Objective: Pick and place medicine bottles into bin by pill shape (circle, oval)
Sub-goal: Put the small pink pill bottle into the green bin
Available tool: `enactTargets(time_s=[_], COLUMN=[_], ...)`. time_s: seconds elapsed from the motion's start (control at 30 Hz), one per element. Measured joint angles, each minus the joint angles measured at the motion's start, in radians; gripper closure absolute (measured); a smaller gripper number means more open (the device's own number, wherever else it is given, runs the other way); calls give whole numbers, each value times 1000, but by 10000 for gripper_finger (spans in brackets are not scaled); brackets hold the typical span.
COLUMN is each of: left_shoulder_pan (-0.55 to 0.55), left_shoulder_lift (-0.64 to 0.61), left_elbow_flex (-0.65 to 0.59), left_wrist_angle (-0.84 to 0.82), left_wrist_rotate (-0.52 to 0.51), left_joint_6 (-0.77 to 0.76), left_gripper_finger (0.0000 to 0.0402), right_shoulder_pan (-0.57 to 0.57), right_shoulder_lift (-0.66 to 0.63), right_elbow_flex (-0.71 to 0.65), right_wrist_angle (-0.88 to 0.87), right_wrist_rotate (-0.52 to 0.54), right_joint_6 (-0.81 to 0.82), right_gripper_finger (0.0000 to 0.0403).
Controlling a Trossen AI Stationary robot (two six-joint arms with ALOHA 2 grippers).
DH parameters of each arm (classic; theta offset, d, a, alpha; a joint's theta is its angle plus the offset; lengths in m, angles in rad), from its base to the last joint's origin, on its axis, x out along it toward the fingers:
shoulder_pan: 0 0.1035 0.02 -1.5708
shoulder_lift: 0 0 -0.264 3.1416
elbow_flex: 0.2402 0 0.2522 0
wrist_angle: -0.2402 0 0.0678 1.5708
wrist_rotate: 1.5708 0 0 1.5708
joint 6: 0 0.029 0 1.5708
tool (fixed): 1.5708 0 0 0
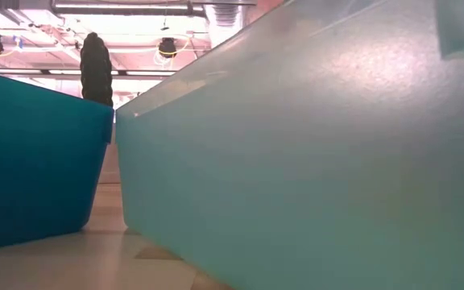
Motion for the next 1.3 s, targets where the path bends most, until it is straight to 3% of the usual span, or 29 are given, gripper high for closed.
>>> enactTargets(time_s=[0.2,0.57,1.3], left_shoulder_pan=[-89,-59,16], left_shoulder_lift=[90,293,309], left_elbow_flex=[-4,-7,-6], left_wrist_angle=[6,62,42], left_wrist_rotate=[-55,90,156], left_joint_6=[-87,-47,104], left_gripper_finger=[283,282,282], right_shoulder_pan=[0,0,1], right_shoulder_lift=[8,16,16], right_elbow_flex=[0,0,0], right_wrist_angle=[0,-1,-1], right_wrist_rotate=[0,0,-1], right_joint_6=[0,0,-2], right_gripper_finger=[121,121,121])
